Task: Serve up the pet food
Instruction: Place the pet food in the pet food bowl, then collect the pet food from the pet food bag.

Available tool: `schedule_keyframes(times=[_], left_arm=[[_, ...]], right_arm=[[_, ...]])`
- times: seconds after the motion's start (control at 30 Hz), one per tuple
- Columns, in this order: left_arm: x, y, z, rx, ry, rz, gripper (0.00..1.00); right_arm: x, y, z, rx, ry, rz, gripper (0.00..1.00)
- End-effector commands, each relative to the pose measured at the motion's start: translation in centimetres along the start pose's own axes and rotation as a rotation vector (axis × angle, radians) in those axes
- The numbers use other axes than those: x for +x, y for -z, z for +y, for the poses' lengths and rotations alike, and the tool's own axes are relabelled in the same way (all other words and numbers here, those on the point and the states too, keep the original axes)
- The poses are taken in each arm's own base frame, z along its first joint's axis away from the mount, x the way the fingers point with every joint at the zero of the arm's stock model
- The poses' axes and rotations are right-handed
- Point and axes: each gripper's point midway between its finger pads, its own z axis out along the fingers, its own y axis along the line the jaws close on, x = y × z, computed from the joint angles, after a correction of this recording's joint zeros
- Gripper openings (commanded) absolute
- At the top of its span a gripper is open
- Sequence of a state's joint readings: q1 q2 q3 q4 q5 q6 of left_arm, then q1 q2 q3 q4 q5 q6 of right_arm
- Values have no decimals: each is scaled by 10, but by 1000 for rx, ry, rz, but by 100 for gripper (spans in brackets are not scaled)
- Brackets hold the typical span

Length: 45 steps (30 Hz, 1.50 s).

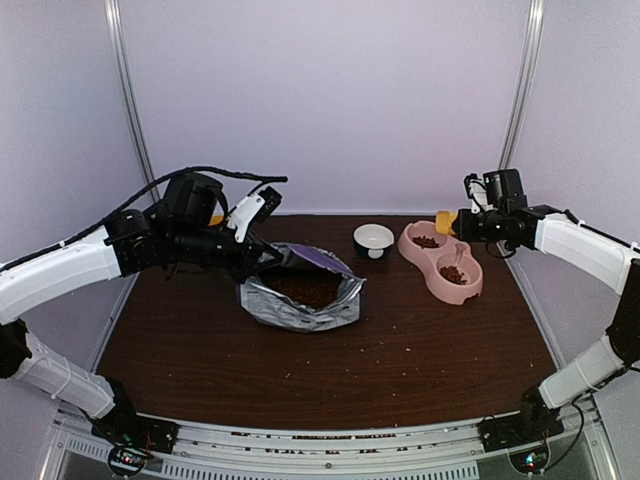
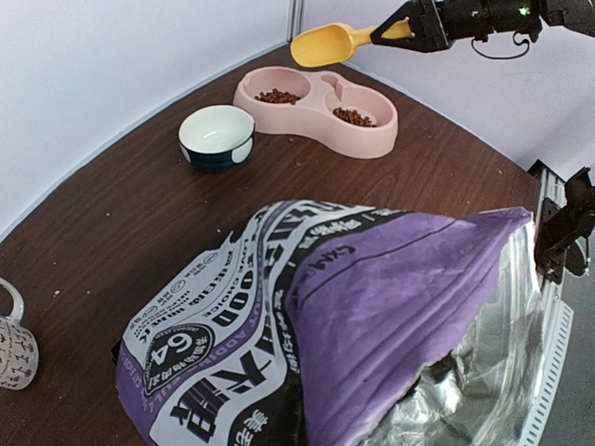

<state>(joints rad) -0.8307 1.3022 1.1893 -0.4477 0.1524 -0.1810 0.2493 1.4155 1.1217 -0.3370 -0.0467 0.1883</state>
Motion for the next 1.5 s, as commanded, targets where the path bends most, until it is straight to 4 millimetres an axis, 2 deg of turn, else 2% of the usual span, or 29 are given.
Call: schedule_keyframes(times=[0.0,0.13,0.23,0.37,0.43,0.53,0.67,0.77,1.03,1.2,1.47], left_arm=[[-31,18,4,-19,-17,-107,0],[-31,19,3,-17,-18,-108,0],[-30,19,3,-16,-18,-108,0],[-31,18,-1,5,-22,-110,0],[-33,19,-7,39,-39,-114,0],[-34,20,-12,67,-57,-121,0],[-34,17,-13,73,-64,-115,0],[-31,15,-13,77,-62,-107,0],[-31,15,-12,70,-63,-107,0],[-32,17,-10,59,-65,-111,0],[-33,18,-11,59,-65,-114,0]], right_arm=[[9,6,21,-125,-51,-5,0],[18,15,34,-216,-103,5,0],[18,36,46,-300,-149,-11,0],[23,80,63,-405,-187,-28,0],[36,103,75,-457,-189,-8,0],[50,147,100,-566,-197,-19,0],[59,202,130,-746,-276,-57,0],[64,227,150,-839,-314,-71,0],[67,286,215,-1052,-210,-24,0],[66,312,242,-1153,-175,-4,0],[75,310,260,-1113,-101,28,0]])
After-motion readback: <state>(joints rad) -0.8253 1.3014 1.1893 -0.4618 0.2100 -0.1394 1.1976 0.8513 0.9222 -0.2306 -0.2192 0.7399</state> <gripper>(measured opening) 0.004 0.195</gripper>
